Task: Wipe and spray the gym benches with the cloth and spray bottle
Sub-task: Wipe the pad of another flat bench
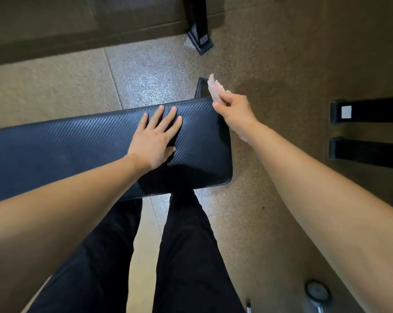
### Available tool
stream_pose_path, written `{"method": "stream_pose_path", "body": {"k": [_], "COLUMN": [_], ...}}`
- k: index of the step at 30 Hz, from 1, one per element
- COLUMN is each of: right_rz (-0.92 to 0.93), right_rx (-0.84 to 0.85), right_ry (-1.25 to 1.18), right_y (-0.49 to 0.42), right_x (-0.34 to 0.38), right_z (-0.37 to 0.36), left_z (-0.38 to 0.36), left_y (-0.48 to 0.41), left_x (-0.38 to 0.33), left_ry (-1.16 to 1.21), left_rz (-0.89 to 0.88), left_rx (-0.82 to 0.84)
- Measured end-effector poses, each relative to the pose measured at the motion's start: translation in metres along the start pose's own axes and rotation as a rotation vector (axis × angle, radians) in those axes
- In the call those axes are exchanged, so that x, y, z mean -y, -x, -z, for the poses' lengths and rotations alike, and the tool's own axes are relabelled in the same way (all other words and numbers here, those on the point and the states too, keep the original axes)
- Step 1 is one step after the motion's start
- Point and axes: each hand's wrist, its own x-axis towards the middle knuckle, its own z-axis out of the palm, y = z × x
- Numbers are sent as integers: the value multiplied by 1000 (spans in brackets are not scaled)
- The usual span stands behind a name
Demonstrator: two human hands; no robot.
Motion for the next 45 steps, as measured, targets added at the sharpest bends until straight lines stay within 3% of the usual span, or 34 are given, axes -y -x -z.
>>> {"method": "stream_pose_path", "body": {"k": [5,8,11,17,22,27,31,38,45], "right_rz": [189,314,312,239,204,202,300,541,597], "right_rx": [112,127,103,34,2,8,96,350,336], "right_ry": [469,517,539,908,921,938,1000,1097,1064], "right_y": [-6,-4,-3,-12,-18,-24,-17,-10,-8], "right_x": [8,16,28,47,60,70,90,141,176], "right_z": [-10,-17,-22,-47,-86,-131,-170,-235,-313], "left_z": [3,6,8,0,-13,-25,-36,-59,-78], "left_y": [2,2,9,53,101,135,150,204,244], "left_x": [6,6,10,47,101,131,139,163,196], "left_ry": [38,117,296,448,414,644,712,432,610], "left_rz": [-36,-15,76,459,826,1225,1152,839,610], "left_rx": [15,-6,-85,-178,-152,-8,39,20,-139]}}
